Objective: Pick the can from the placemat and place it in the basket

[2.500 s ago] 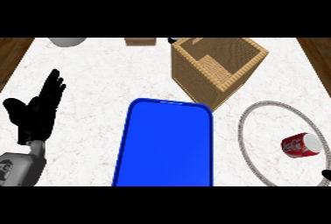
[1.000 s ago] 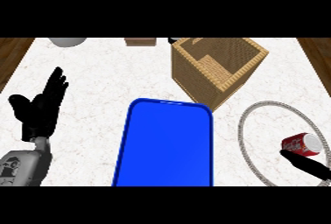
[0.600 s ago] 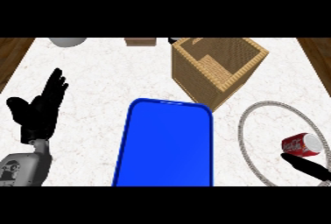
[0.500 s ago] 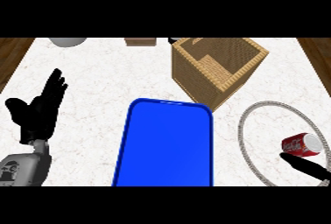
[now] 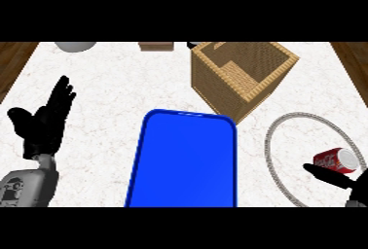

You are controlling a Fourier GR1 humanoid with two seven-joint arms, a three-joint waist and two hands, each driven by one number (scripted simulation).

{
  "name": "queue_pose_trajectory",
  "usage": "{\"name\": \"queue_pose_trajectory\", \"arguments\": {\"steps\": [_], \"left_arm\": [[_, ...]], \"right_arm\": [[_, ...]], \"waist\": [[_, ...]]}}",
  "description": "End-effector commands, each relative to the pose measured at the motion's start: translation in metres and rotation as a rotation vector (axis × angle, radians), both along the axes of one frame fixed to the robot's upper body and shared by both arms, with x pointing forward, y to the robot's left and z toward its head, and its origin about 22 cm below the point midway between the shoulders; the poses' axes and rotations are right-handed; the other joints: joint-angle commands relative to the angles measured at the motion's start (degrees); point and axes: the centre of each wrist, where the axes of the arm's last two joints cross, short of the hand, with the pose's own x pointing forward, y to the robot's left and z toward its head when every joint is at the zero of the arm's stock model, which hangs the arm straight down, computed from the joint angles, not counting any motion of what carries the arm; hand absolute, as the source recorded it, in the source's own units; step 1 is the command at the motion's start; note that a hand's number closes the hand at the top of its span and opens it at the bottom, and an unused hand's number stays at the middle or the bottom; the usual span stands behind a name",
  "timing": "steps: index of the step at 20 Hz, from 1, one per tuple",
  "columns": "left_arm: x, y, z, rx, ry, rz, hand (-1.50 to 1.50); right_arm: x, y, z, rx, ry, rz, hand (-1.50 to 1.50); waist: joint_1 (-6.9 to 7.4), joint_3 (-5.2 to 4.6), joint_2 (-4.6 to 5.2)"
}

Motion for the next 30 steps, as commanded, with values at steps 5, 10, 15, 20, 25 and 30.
{"name": "queue_pose_trajectory", "arguments": {"steps": [5, 10, 15, 20, 25, 30], "left_arm": [[-0.007, 0.007, 0.000, -0.007, 0.014, 0.006, 0.00], [-0.009, 0.003, 0.007, 0.012, 0.018, 0.004, 0.00], [0.008, 0.001, 0.001, 0.002, -0.008, 0.007, 0.00], [-0.005, -0.007, 0.009, -0.003, -0.012, -0.006, 0.00], [0.006, -0.027, 0.014, -0.007, -0.031, -0.124, 0.00], [0.012, -0.045, 0.015, -0.003, -0.033, -0.211, 0.00]], "right_arm": [[0.003, -0.011, -0.007, 0.018, 0.033, 0.027, -1.50], [0.002, 0.014, -0.021, 0.086, 0.083, 0.197, 1.50], [0.015, 0.006, -0.036, 0.100, 0.006, 0.191, 1.50], [0.013, 0.007, -0.049, 0.079, 0.014, 0.171, 1.50], [0.055, 0.155, -0.029, 0.028, -0.030, 0.612, 1.50], [0.079, 0.216, -0.006, -0.031, -0.066, 0.809, 1.50]], "waist": [[0.03, -0.01, -0.03], [0.18, 0.00, -0.06], [-0.06, 0.01, 0.07], [0.18, 0.02, 0.00], [7.82, 0.10, 1.53], [13.29, 0.36, 2.64]]}}
